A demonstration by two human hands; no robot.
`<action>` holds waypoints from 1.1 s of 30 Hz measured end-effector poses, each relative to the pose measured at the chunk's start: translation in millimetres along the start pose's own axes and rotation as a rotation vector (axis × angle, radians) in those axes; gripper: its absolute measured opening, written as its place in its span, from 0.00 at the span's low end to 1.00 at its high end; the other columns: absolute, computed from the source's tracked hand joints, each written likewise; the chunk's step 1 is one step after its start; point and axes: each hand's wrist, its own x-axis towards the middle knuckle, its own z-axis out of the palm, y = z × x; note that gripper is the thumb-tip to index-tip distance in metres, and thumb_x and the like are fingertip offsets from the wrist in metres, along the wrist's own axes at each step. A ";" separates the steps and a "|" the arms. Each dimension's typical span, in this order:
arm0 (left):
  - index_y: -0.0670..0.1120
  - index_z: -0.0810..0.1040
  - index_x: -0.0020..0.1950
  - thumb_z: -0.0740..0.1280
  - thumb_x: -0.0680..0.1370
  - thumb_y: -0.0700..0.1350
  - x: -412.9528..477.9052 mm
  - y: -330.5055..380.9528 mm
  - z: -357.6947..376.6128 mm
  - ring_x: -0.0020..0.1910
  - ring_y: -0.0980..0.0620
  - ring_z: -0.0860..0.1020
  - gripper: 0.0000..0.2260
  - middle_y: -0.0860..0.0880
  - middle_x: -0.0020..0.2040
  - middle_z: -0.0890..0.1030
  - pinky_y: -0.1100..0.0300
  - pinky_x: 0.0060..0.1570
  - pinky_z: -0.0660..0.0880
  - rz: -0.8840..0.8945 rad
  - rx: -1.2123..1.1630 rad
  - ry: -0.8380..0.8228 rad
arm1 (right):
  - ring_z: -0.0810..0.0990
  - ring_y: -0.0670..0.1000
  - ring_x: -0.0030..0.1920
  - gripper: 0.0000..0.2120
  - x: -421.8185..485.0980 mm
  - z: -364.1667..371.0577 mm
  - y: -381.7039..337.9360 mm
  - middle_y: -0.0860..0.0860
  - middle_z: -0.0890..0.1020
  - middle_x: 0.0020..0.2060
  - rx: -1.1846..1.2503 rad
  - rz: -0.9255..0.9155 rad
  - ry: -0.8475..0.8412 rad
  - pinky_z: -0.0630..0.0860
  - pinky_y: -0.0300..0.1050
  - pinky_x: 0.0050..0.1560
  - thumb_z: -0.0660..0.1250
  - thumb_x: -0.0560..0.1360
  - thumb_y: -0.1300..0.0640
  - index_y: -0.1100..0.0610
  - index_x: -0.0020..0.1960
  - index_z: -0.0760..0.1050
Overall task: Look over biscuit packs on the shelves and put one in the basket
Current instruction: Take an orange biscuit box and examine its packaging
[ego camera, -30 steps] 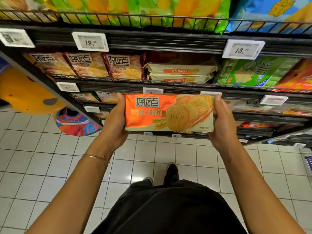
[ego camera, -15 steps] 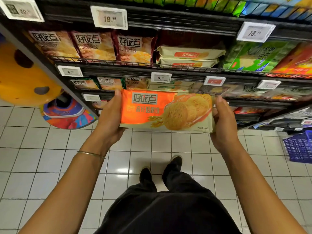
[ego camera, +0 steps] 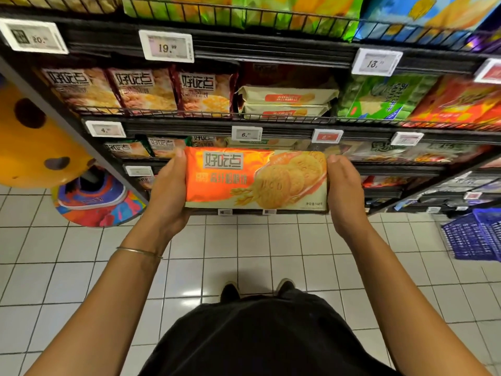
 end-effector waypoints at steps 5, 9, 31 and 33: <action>0.59 0.87 0.49 0.57 0.86 0.63 -0.7 0.7 7.7 0.52 0.47 0.88 0.20 0.46 0.54 0.88 0.55 0.42 0.84 0.046 0.024 -0.016 | 0.83 0.54 0.48 0.18 2.1 -10.1 11.7 0.59 0.83 0.47 -0.120 -0.049 0.066 0.80 0.52 0.47 0.54 0.87 0.52 0.61 0.51 0.77; 0.62 0.84 0.44 0.57 0.86 0.61 -4.8 -2.4 15.1 0.49 0.47 0.88 0.19 0.47 0.50 0.88 0.52 0.40 0.84 0.117 0.035 -0.009 | 0.81 0.57 0.46 0.17 5.2 -18.8 14.7 0.60 0.82 0.44 -0.044 0.038 0.149 0.81 0.62 0.52 0.55 0.83 0.49 0.56 0.47 0.78; 0.57 0.81 0.59 0.62 0.86 0.58 3.3 5.6 -1.8 0.56 0.42 0.86 0.11 0.45 0.58 0.87 0.42 0.51 0.83 0.015 0.044 -0.148 | 0.85 0.53 0.39 0.09 -5.7 -15.0 12.6 0.51 0.86 0.39 0.105 0.014 0.038 0.77 0.42 0.28 0.63 0.84 0.63 0.51 0.53 0.78; 0.64 0.82 0.62 0.64 0.85 0.58 4.4 7.9 -6.7 0.56 0.44 0.86 0.09 0.47 0.60 0.87 0.40 0.54 0.82 -0.043 0.052 -0.190 | 0.85 0.54 0.39 0.10 -5.4 -12.0 12.2 0.54 0.86 0.41 0.138 0.030 0.017 0.77 0.43 0.31 0.65 0.83 0.65 0.50 0.55 0.78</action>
